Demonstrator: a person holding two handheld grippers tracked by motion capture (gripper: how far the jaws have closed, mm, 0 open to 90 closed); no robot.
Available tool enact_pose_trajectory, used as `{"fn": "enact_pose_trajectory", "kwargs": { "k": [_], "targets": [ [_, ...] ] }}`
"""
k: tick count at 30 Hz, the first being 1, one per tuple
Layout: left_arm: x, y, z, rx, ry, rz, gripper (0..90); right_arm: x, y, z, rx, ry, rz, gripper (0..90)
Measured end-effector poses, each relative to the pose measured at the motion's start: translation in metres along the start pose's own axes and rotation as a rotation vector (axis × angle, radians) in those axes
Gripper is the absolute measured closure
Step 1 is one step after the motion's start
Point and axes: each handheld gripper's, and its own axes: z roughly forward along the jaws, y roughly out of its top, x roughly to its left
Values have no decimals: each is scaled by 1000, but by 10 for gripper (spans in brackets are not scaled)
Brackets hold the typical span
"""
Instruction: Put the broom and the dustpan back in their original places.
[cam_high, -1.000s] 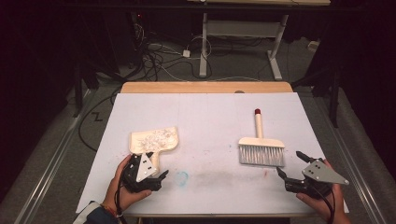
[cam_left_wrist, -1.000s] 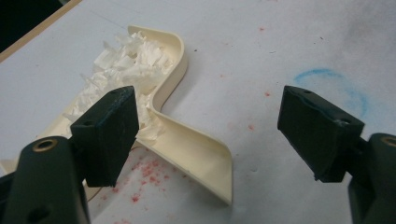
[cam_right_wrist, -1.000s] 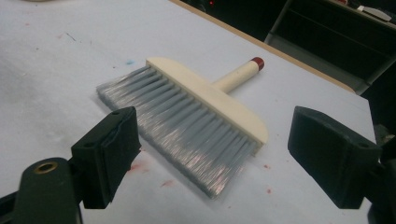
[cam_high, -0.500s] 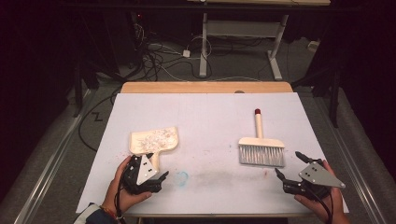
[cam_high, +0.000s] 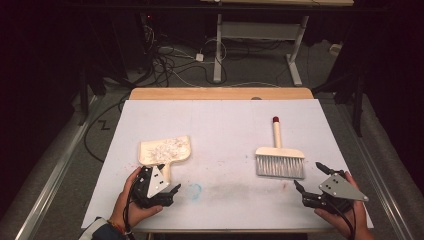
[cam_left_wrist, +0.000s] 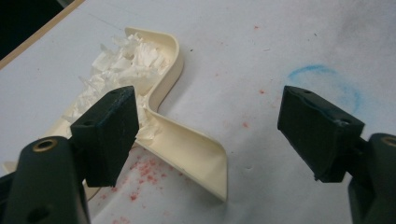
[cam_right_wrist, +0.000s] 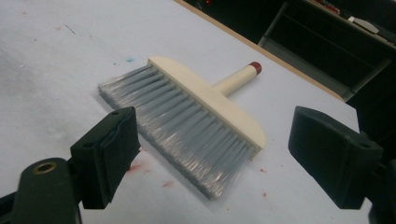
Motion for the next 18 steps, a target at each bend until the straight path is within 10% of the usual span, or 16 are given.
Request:
{"fn": "enact_pose_trajectory", "kwargs": {
  "k": [18],
  "targets": [
    [0,0,1,-2,-4,2,194,-1,0,-1,1,-4,-4,167]
  ]
}}
